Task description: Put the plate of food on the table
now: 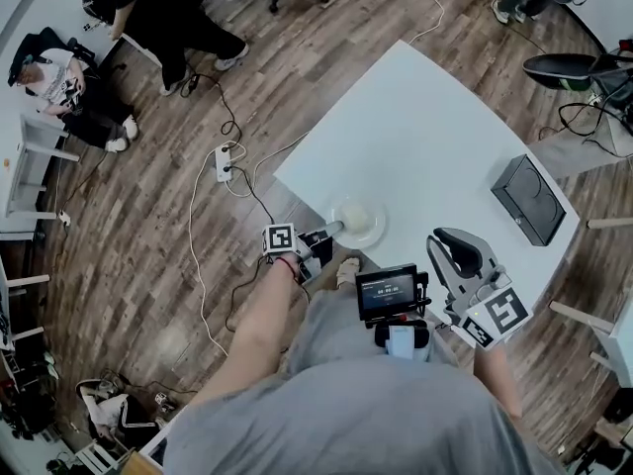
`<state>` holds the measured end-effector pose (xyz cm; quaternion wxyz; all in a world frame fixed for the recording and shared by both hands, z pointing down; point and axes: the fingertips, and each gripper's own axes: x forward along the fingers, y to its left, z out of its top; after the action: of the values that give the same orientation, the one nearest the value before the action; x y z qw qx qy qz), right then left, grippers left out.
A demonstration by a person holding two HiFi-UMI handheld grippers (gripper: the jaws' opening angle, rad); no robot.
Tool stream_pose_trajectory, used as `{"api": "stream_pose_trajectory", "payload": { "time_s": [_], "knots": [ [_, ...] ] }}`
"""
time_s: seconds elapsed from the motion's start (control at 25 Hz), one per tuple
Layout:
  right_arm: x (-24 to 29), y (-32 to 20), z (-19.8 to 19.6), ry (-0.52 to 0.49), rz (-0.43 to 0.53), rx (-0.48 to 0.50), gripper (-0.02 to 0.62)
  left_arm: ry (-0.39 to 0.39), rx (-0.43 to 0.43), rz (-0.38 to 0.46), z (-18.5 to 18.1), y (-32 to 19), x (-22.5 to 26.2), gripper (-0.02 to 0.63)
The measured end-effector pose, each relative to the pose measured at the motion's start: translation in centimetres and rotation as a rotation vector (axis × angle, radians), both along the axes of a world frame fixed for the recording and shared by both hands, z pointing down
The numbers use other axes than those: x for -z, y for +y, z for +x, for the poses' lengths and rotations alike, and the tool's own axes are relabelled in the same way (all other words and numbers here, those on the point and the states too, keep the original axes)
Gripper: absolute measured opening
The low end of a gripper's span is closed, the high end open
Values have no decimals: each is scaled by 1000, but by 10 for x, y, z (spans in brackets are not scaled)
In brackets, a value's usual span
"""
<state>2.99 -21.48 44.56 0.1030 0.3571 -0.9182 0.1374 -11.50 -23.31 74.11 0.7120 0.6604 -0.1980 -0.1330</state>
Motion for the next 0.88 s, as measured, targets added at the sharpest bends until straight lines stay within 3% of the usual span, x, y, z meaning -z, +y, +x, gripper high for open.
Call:
{"api": "stream_pose_trajectory", "payload": {
  "time_s": [0.16,0.48,0.6,0.88],
  "knots": [
    [0,0,-2,-1,-1,7,34,-24,-14,13,-1,0,-2,38],
    [-2,0,-4,-6,-3,0,34,-170,-31,4,-2,-9,-6,38],
    [-2,1,-4,-6,-5,-7,34,-266,-43,-6,-5,-11,-9,38],
    [-1,1,-1,-3,-9,-24,34,-588,-111,32,-11,-17,-12,40]
  ]
}}
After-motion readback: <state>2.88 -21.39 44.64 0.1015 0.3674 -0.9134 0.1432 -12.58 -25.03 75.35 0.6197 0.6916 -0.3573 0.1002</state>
